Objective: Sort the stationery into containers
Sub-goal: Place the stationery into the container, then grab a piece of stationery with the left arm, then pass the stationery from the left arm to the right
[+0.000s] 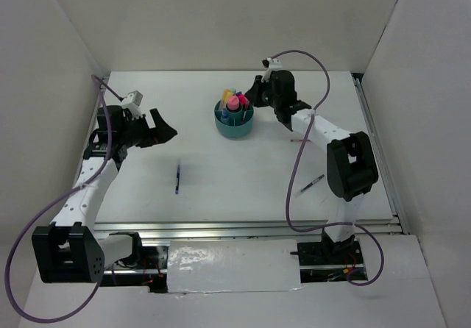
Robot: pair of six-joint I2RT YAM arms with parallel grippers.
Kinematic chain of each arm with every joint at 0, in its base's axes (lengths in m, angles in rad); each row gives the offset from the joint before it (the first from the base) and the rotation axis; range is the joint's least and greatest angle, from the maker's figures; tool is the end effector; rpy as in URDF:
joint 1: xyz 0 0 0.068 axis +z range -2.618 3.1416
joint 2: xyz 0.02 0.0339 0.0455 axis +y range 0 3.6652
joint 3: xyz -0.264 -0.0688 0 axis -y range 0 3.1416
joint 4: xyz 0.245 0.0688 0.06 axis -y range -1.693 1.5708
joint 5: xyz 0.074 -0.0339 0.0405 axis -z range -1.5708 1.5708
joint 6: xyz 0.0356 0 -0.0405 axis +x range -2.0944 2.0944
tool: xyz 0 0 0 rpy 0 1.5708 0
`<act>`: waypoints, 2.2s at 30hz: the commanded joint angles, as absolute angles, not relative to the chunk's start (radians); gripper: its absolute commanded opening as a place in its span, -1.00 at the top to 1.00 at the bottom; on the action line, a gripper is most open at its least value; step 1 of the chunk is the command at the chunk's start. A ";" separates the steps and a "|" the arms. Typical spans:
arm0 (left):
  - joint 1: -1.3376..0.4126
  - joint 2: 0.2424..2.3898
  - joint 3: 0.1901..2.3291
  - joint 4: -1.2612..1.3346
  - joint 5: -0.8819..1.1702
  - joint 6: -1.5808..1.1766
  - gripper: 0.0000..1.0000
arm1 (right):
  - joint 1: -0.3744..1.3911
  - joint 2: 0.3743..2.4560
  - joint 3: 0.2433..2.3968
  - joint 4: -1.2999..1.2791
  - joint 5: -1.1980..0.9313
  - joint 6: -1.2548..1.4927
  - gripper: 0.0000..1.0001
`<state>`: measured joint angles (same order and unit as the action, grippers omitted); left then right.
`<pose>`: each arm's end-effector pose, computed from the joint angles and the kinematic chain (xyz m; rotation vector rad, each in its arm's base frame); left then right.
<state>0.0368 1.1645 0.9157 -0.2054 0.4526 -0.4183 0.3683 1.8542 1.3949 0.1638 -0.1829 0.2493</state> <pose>0.2636 -0.0059 0.3073 -0.1731 2.0382 -0.6975 0.4122 0.1660 0.2804 -0.2419 1.8890 0.5938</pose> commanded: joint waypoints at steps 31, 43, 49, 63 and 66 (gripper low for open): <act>-0.256 1.471 0.880 -0.526 0.061 -0.258 -0.32 | 0.325 1.471 1.368 -0.074 -0.232 0.236 -0.30; -0.282 1.658 0.934 -0.523 0.006 -0.270 0.41 | 0.278 1.241 1.233 -0.081 -0.264 0.207 -0.28; -0.221 1.608 0.963 -0.491 0.257 -0.229 1.00 | 0.267 1.253 1.252 -0.156 -0.517 0.221 -0.18; -0.290 1.177 1.075 -0.265 0.773 -0.348 1.00 | 0.465 1.348 1.232 -0.012 -0.785 0.466 -0.64; -0.310 1.167 1.086 -0.259 0.761 -0.360 1.00 | 0.497 1.379 1.244 -0.005 -0.781 0.505 -0.65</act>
<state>-0.2977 1.1725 1.0634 -0.2806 0.7277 -0.3283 0.4774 1.3575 1.2331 -0.0715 -0.7586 0.4397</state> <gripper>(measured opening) 0.063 0.825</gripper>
